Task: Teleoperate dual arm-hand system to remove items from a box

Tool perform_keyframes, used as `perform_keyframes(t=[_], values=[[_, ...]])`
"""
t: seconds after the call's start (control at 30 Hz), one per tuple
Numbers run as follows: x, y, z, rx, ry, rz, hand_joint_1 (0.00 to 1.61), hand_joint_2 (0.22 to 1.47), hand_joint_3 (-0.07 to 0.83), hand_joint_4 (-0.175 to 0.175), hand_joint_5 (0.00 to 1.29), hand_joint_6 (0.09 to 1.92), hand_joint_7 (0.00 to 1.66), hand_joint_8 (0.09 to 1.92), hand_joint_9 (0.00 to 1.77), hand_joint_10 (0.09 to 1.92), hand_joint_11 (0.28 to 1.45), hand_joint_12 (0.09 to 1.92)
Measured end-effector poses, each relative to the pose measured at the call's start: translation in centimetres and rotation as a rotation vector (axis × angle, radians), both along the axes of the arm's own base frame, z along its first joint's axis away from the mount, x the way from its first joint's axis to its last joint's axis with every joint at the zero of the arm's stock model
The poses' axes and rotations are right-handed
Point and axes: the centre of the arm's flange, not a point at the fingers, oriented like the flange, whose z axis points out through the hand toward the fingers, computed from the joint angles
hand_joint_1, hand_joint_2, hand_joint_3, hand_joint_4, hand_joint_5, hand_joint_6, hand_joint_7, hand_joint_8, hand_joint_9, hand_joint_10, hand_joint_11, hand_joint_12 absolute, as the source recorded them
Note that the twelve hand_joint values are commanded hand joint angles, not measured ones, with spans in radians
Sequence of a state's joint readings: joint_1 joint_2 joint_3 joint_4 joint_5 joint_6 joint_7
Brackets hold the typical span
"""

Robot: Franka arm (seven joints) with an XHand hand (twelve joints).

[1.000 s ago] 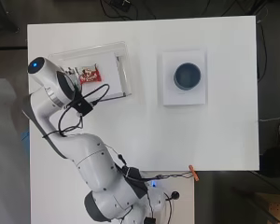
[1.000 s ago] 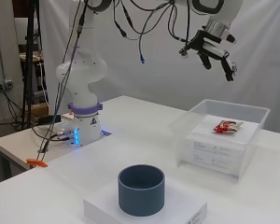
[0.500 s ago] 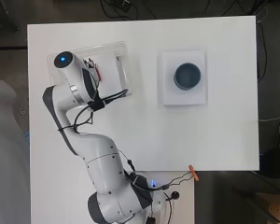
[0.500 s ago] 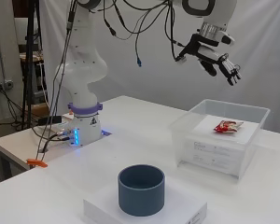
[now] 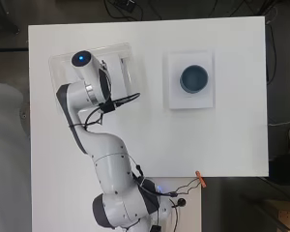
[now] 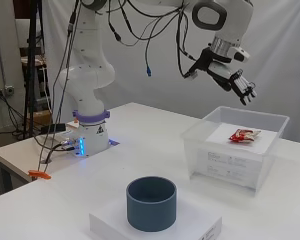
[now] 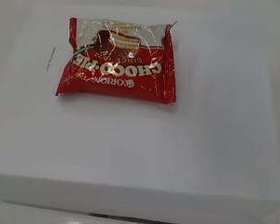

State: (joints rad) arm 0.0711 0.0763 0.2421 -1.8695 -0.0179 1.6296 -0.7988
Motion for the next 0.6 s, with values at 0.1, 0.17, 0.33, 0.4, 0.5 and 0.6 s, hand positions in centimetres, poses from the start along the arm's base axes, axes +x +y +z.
perform_keyframes(t=[0.1, 0.17, 0.33, 0.4, 0.5, 0.6], values=[[0.2, -0.1, -1.1, -0.001, 0.010, 0.008, 0.37, 0.92, 0.002, -0.009, 0.37, 0.09, 0.53, 0.09, 0.60, 0.09, 0.55, 0.09], [0.3, -0.2, -2.0, -0.003, 0.022, 0.012, 0.36, 0.92, 0.002, -0.010, 0.36, 0.09, 0.53, 0.09, 0.60, 0.09, 0.55, 0.09], [0.7, -0.2, -3.4, -0.005, 0.034, 0.022, 0.35, 0.92, 0.000, -0.013, 0.35, 0.09, 0.52, 0.09, 0.59, 0.09, 0.55, 0.09], [1.1, -0.2, -3.6, -0.003, 0.032, 0.026, 0.35, 0.91, -0.001, -0.013, 0.35, 0.09, 0.52, 0.09, 0.59, 0.09, 0.55, 0.09], [1.6, -0.1, -3.9, -0.001, 0.029, 0.031, 0.35, 0.91, -0.003, -0.013, 0.34, 0.09, 0.52, 0.09, 0.58, 0.09, 0.55, 0.09], [2.3, 0.0, -4.1, 0.002, 0.025, 0.036, 0.35, 0.91, -0.002, -0.013, 0.34, 0.09, 0.52, 0.09, 0.58, 0.09, 0.55, 0.09]])
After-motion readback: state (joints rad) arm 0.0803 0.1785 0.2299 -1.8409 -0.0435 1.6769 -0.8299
